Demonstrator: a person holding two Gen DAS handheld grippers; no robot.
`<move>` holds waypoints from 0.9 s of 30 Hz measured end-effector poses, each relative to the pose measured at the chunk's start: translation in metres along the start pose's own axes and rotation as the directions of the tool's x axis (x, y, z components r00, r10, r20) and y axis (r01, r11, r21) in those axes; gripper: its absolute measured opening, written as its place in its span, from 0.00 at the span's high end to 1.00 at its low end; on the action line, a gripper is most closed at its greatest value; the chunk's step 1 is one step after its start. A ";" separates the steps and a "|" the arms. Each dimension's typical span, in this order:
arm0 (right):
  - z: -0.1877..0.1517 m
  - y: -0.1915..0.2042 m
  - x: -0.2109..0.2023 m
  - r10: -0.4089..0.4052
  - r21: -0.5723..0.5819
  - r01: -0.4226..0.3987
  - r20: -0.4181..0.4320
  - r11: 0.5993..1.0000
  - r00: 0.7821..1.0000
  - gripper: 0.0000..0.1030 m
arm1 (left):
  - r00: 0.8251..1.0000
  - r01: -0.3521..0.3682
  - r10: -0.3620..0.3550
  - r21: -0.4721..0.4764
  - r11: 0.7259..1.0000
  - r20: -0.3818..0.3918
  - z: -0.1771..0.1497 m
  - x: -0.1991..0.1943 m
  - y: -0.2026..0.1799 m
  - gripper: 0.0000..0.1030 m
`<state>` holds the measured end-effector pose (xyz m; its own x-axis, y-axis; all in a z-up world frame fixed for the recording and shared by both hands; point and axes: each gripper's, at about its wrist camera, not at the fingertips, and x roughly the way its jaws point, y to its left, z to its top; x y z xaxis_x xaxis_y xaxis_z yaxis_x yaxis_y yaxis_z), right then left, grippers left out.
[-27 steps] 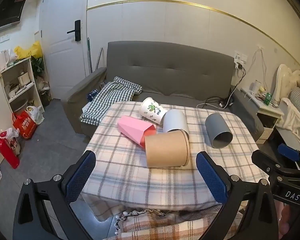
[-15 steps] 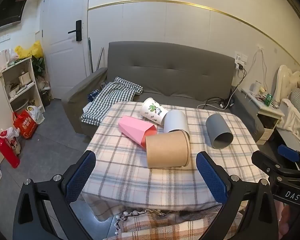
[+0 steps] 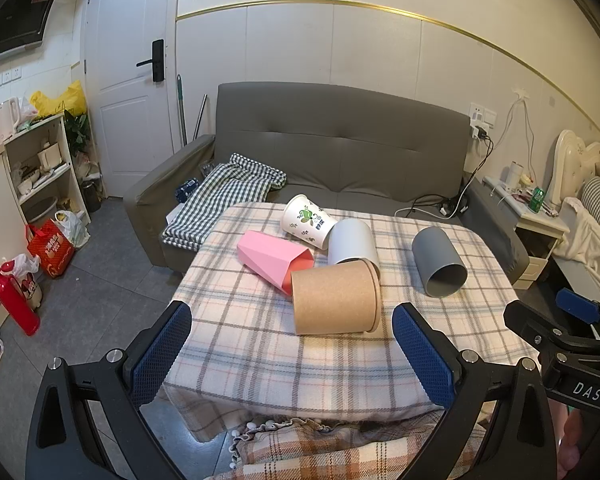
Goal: Flip cup upside down
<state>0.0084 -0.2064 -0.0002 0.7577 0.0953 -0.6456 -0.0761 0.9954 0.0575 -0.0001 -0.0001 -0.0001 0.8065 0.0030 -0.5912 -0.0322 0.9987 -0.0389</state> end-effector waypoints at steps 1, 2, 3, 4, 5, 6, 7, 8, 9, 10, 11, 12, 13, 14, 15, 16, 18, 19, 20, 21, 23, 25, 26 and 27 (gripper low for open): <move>0.000 0.000 0.000 0.000 0.000 0.000 -0.001 1.000 1.000 0.00 | 1.000 0.001 -0.001 0.000 1.000 -0.001 0.000 0.000 0.000 0.00; 0.001 0.001 0.000 0.000 -0.001 0.000 -0.001 1.000 1.000 0.00 | 1.000 0.001 -0.001 0.001 1.000 -0.001 0.000 0.000 0.000 0.00; 0.001 0.001 0.000 0.000 -0.001 0.000 -0.001 1.000 1.000 0.00 | 1.000 0.000 0.000 0.001 1.000 -0.001 0.000 0.000 0.000 0.00; 0.001 0.001 0.000 0.001 -0.001 -0.001 -0.002 1.000 1.000 0.00 | 1.000 0.000 0.000 0.002 1.000 -0.001 0.000 0.000 0.000 0.00; 0.001 0.001 0.000 0.002 0.000 -0.002 -0.003 1.000 1.000 0.00 | 1.000 0.001 -0.001 0.001 1.000 -0.002 0.000 0.000 0.000 0.00; 0.001 0.001 0.000 0.002 0.001 -0.002 -0.003 1.000 1.000 0.00 | 1.000 0.001 -0.001 0.001 1.000 -0.002 0.000 0.000 0.000 0.00; 0.001 0.001 0.000 0.003 0.002 -0.003 -0.004 1.000 1.000 0.00 | 1.000 0.001 -0.001 0.001 1.000 -0.002 0.000 0.000 0.000 0.00; 0.001 0.001 0.000 0.002 0.002 -0.002 -0.003 1.000 1.000 0.00 | 1.000 0.001 -0.001 0.001 1.000 -0.002 0.000 0.000 0.000 0.00; 0.001 0.002 0.000 0.001 0.002 -0.001 -0.003 1.000 1.000 0.00 | 1.000 0.001 -0.001 0.001 1.000 -0.003 0.000 0.000 0.000 0.00; 0.001 0.002 0.000 0.001 0.000 -0.001 -0.003 1.000 1.000 0.00 | 1.000 0.001 -0.001 0.000 1.000 -0.002 0.000 0.000 0.000 0.00; 0.001 0.001 0.001 0.002 0.000 -0.002 -0.004 1.000 1.000 0.00 | 1.000 0.001 -0.001 0.001 1.000 -0.001 0.000 0.000 0.000 0.00; 0.001 0.001 0.001 0.003 0.001 -0.003 -0.004 1.000 1.000 0.00 | 1.000 0.002 -0.002 0.000 1.000 -0.001 0.000 0.000 0.000 0.00; 0.001 0.000 0.000 0.003 0.001 -0.003 -0.004 1.000 1.000 0.00 | 1.000 0.001 -0.001 0.000 1.000 -0.002 0.000 0.000 0.000 0.00; 0.001 0.001 0.000 0.003 0.001 -0.003 -0.004 1.000 1.000 0.00 | 1.000 0.001 -0.001 0.001 1.000 -0.002 0.000 0.000 0.000 0.00; 0.002 0.001 0.000 0.004 0.001 -0.004 -0.005 1.000 1.000 0.00 | 1.000 0.000 0.000 0.001 1.000 -0.002 0.000 0.000 0.000 0.00; 0.002 0.001 0.000 0.004 0.001 -0.004 -0.005 1.000 1.000 0.00 | 1.000 0.000 0.000 0.000 1.000 -0.002 0.000 0.000 0.000 0.00; 0.000 0.001 0.001 0.005 0.003 -0.005 -0.005 1.000 1.000 0.00 | 1.000 0.002 -0.002 0.000 1.000 -0.002 0.000 0.000 0.000 0.00; 0.000 0.002 0.001 0.005 0.002 -0.005 -0.004 1.000 1.000 0.00 | 1.000 0.001 -0.001 0.000 1.000 -0.002 0.000 0.000 0.000 0.00; 0.000 0.002 0.002 0.005 0.002 -0.005 -0.005 1.000 1.000 0.00 | 1.000 0.001 -0.001 0.001 1.000 -0.003 0.000 0.000 0.000 0.00; 0.000 0.003 0.003 0.004 0.001 -0.004 -0.005 1.000 1.000 0.00 | 1.000 0.000 0.000 0.001 1.000 -0.003 0.000 0.000 0.000 0.00; 0.000 0.002 0.002 0.006 0.004 -0.006 -0.005 1.000 1.000 0.00 | 1.000 0.001 -0.001 0.000 1.000 -0.002 0.000 0.000 0.000 0.00; 0.000 0.006 0.000 0.009 0.003 -0.009 -0.006 1.000 1.000 0.00 | 1.000 0.000 0.000 0.000 1.000 -0.003 0.000 0.000 0.000 0.00; 0.001 0.005 0.000 0.008 0.003 -0.008 -0.007 1.000 1.000 0.00 | 1.000 0.000 0.000 0.000 1.000 -0.003 0.000 0.000 0.000 0.00; 0.000 0.005 0.000 0.008 0.003 -0.008 -0.007 1.000 1.000 0.00 | 1.000 0.000 0.000 0.000 1.000 -0.002 0.000 0.000 0.000 0.00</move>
<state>0.0084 -0.2010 0.0001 0.7522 0.1035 -0.6508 -0.0804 0.9946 0.0652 -0.0003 -0.0003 0.0000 0.8052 0.0025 -0.5930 -0.0317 0.9987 -0.0388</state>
